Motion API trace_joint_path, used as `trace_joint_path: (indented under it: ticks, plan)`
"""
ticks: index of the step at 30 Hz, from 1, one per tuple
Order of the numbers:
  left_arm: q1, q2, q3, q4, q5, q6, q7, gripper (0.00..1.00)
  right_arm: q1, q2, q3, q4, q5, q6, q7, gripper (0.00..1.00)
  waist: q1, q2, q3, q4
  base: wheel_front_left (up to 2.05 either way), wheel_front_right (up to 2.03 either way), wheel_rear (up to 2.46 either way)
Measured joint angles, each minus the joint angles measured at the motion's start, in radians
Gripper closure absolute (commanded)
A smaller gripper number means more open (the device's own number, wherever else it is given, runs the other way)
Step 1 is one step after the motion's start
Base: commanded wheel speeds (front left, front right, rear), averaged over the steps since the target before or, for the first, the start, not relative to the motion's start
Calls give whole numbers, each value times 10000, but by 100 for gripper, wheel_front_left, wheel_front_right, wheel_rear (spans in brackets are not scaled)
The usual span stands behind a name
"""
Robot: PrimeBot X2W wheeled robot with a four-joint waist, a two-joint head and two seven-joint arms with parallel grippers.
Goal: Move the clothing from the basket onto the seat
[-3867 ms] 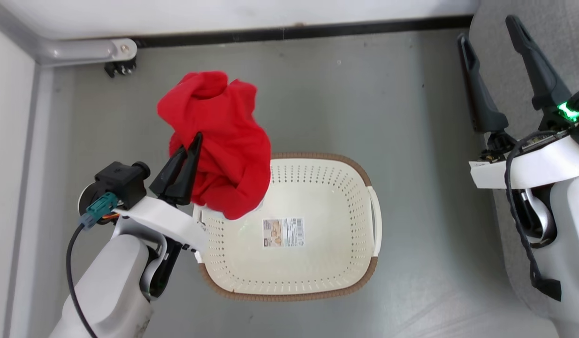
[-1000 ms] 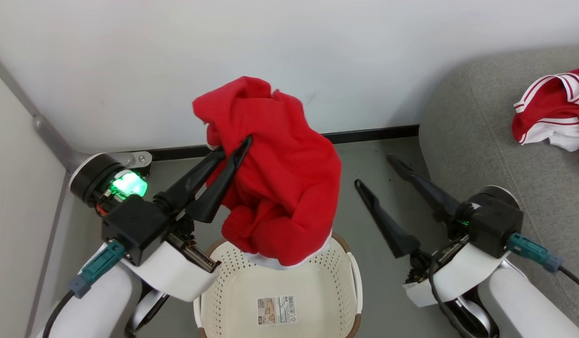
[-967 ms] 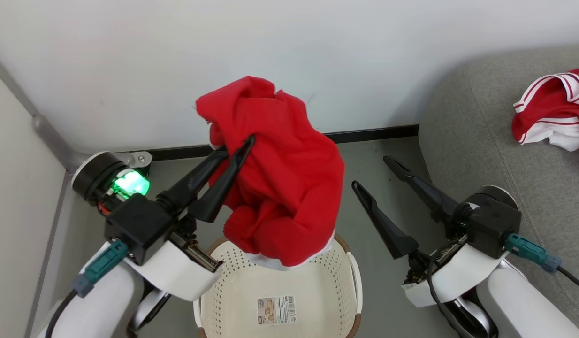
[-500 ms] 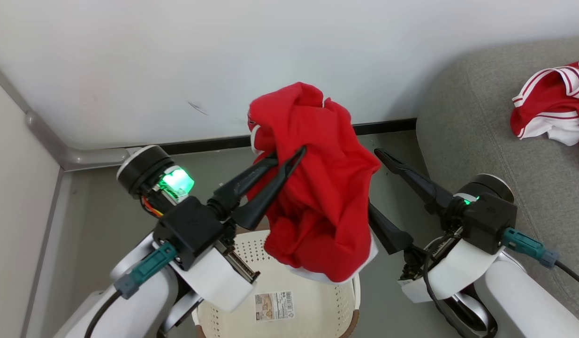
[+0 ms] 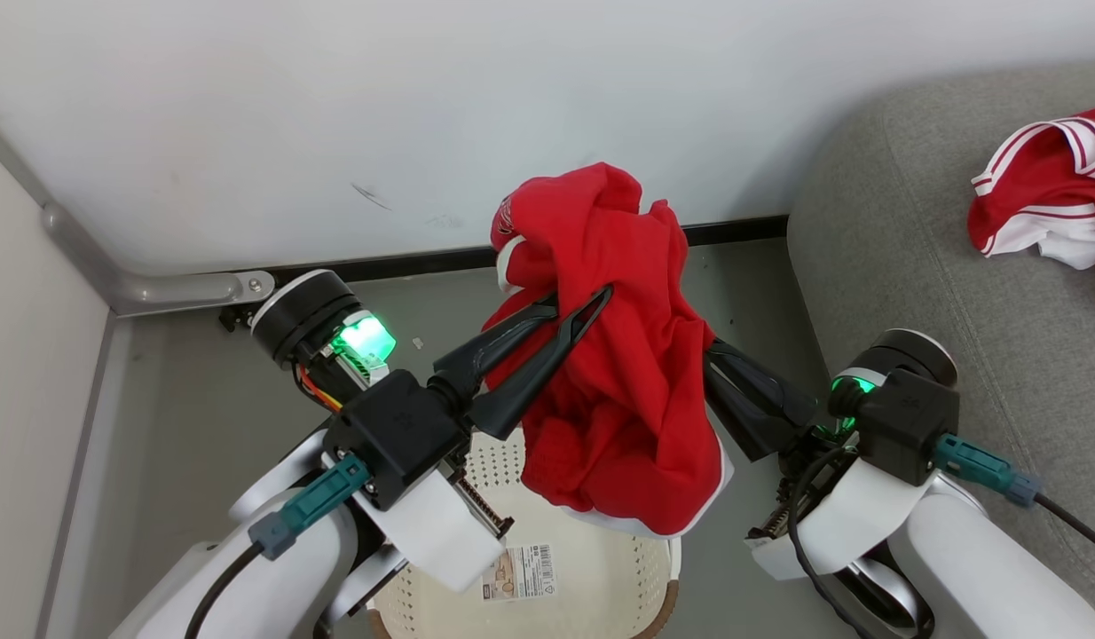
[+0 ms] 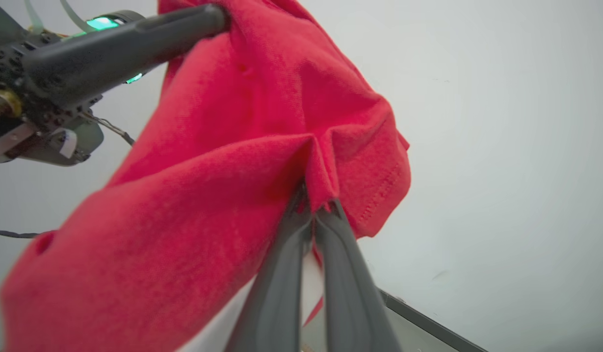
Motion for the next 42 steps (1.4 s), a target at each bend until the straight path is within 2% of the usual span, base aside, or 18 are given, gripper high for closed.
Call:
trace_joint_path:
  ticks: [8, 9, 11, 13, 14, 15, 16, 17, 25, 42]
  plan:
    - [-76, -42, 90, 169, 0, 6, 67, 100, -19, 10, -198, -88, 86, 0, 0, 100, 0, 0, 38, 0, 0, 0, 0]
    - [-76, -48, 125, 184, 0, 8, 67, 91, -29, 13, -236, -123, 86, 0, 0, 100, 0, 0, 44, -3, 0, 0, 0]
    - [-76, -59, 190, 215, -2, 17, 67, 64, -107, 36, -362, -209, 86, 0, 0, 100, 0, 0, 55, -10, 0, 0, 0]
    - [-71, -77, 226, 259, -10, 56, 65, 53, -207, 61, -529, -282, 84, 0, 0, 100, 0, 0, 64, -17, 0, 0, 0]
    - [-69, -81, 247, 280, -21, 105, 63, 38, -211, 63, -602, -303, 84, 0, 0, 100, 0, 0, 68, -22, 0, 0, 0]
    - [-54, -82, 326, 322, -33, 140, 52, 16, -204, 71, -769, -314, 79, 0, 0, 100, 0, 0, 74, -31, 0, 0, 0]
    - [-34, -90, 368, 334, -36, 209, 29, 5, -204, 79, -872, -337, 79, 0, 0, 100, 0, 0, 77, -36, 0, 0, 0]
    - [3, -92, 414, 345, -38, 226, 10, 0, -205, 81, -955, -357, 77, 0, 0, 100, -1, 0, 79, -40, 0, 0, 0]
    - [302, -88, 575, 453, -113, 418, -111, 0, -185, 107, -1475, -554, 38, 0, 0, 100, 0, 0, 82, -64, 0, 0, 0]
    - [350, -86, 568, 447, -222, 424, -211, 0, 146, 125, -2270, -805, -268, 0, 0, 100, 0, 0, 75, -256, 0, 0, 0]
